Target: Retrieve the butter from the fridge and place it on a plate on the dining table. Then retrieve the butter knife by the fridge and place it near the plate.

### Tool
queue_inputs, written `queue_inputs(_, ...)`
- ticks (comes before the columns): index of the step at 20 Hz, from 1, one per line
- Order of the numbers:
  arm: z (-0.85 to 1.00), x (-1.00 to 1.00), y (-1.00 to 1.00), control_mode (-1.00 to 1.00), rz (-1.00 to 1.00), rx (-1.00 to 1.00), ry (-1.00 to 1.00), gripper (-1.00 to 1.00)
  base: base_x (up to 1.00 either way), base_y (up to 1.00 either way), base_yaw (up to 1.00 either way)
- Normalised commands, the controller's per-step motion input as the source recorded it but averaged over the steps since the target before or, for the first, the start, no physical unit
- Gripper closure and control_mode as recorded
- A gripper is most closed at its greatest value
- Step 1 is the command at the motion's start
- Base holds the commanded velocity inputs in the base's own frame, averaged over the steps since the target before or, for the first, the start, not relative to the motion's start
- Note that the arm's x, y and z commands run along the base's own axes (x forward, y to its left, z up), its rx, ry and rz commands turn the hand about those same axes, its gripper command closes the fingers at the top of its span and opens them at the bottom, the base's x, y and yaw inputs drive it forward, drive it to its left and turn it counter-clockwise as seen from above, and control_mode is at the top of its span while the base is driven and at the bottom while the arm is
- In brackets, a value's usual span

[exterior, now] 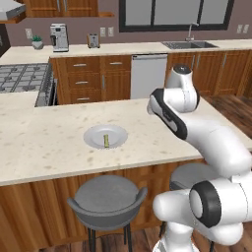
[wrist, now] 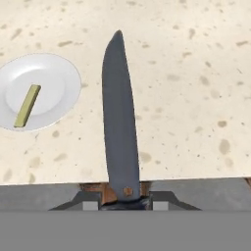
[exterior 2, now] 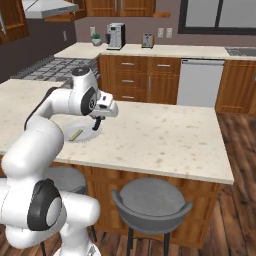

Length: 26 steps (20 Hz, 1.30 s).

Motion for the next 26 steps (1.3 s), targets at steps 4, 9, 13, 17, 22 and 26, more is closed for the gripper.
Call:
queue_inputs(4,-0.08,0.98,0.08,-1.0,0.0,0.11,0.0,1.0,0.0,0.0,0.0)
queue_inputs(9,-0.18,0.79,0.25,-1.0,0.0,0.0,-0.02,1.0,0.0,0.0,0.0)
queue_inputs(13,-0.4,0.19,0.17,-1.0,0.0,0.01,0.0,1.0,0.0,0.0,0.0)
queue_inputs(17,-0.54,0.0,0.01,-1.0,0.0,0.0,0.0,1.0,0.0,0.0,0.0)
queue_inputs(22,-0.51,0.1,0.02,-1.0,0.0,0.0,-0.04,1.0,0.0,0.0,0.0)
queue_inputs(26,-0.68,0.18,0.13,-1.0,0.0,0.0,-0.03,1.0,0.0,0.0,0.0)
